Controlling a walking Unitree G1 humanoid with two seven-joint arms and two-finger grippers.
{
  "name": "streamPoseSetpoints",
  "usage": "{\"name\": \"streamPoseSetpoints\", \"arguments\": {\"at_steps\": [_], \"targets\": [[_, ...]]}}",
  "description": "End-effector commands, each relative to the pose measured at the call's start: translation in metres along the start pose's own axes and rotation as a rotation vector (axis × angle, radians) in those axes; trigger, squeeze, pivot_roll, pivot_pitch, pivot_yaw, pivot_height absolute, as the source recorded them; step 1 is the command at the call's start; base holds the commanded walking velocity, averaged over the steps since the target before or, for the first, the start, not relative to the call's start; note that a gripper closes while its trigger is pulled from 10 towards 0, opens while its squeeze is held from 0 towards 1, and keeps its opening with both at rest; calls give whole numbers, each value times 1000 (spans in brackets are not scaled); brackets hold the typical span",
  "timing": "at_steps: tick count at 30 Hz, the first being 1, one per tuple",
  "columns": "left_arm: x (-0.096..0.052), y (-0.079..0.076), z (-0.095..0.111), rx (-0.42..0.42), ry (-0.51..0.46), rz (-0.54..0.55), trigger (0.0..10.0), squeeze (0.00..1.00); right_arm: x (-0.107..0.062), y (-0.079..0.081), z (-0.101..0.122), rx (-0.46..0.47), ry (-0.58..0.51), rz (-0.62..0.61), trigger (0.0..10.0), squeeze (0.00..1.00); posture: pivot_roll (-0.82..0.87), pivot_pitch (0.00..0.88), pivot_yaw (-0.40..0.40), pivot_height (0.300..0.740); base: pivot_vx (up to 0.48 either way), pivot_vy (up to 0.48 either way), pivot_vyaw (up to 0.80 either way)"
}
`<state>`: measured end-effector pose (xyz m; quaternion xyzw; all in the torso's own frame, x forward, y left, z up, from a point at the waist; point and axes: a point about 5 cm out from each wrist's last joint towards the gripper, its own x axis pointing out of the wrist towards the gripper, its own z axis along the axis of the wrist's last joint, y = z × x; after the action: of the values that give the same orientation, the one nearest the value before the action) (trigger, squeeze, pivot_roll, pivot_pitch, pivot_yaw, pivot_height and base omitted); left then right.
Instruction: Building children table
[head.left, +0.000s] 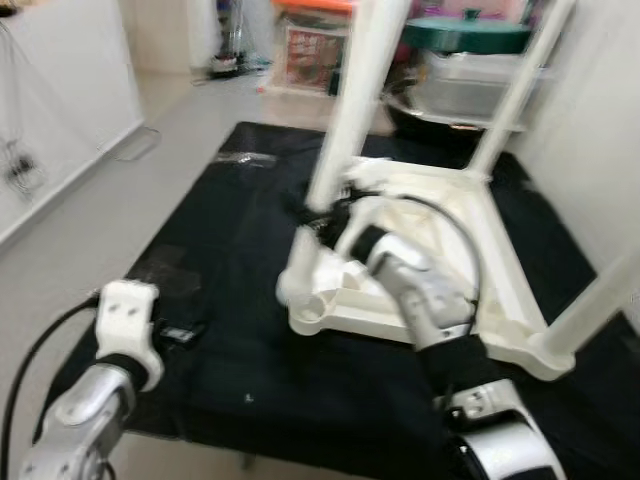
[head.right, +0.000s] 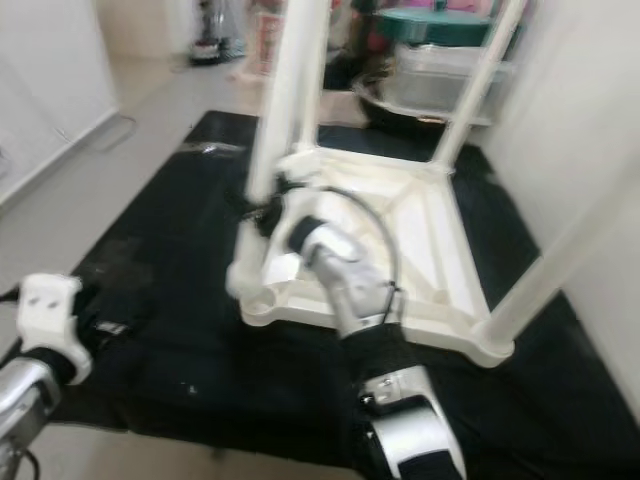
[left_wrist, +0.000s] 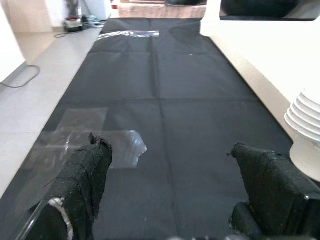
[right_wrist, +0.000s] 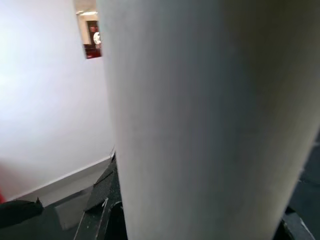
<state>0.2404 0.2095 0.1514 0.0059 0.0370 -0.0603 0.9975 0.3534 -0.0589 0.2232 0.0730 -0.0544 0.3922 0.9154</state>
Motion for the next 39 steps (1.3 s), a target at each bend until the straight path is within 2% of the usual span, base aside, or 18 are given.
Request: {"name": "streamPoseSetpoints", "arguments": {"at_steps": [1,3,4,5,6,7,16,17,20,21,24,30,34,36,39], "targets": [[2,-5,-3,-41,12,-27,10000,0,-6,-6,2,-25,-5,-27,3882,0,94,0,-78,740,0,480,0],[2,-5,-3,-41,12,-27,10000,0,-6,-6,2,-25,-5,-27,3882,0,94,0,-78,740,0,480,0],[2,-4,-3,-41,7,-26,10000,0,-7,-6,0,-30,1,-28,0,0,93,0,-77,740,0,480,-800],[3,-4,-2,-46,-8,-10,10000,0,-7,-6,0,-35,-1,-32,4431,0,92,0,-76,740,0,0,-494],[3,-4,-2,-46,-8,-10,10000,0,-7,-6,0,-35,-1,-32,4431,0,92,0,-76,740,0,0,-494],[3,-3,0,-33,-23,-3,10000,0,-8,-6,-1,-41,-5,-41,10000,0,89,0,-74,740,0,0,0],[4,-3,2,-30,-49,4,10000,0,-9,-9,-2,-73,-2,-75,10000,0,92,0,-71,740,0,0,0],[4,-3,2,-41,-52,6,10000,0,-9,-8,-3,-74,-2,-79,9059,0,93,0,-71,740,0,274,-631],[4,-3,2,-81,-49,1,10000,0,-9,-8,-3,-68,-3,-81,9098,0,95,0,-71,740,0,480,-719],[4,-3,4,-68,-63,1,10000,0,-9,-7,-4,-75,-3,-79,10000,0,96,0,-71,740,0,0,-800],[4,-3,4,-46,-65,8,10000,0,-9,-4,-5,-118,-4,-87,10000,0,98,0,-69,740,0,0,-267],[5,-2,4,-44,-69,12,10000,0,-8,-2,-8,-102,-1,-93,10000,0,98,0,-69,740,0,0,0],[6,-2,3,-22,-71,25,10000,0,-9,-7,-8,-168,-3,-127,10000,0,99,0,-69,740,0,0,0],[6,-1,2,-3,-70,47,10000,0,-9,-14,-6,-239,3,-150,10000,0,97,0,-69,740,0,0,0],[7,1,2,18,-74,67,10000,0,-10,-18,-5,-278,8,-160,10000,0,97,0,-69,740,0,0,0]]}}
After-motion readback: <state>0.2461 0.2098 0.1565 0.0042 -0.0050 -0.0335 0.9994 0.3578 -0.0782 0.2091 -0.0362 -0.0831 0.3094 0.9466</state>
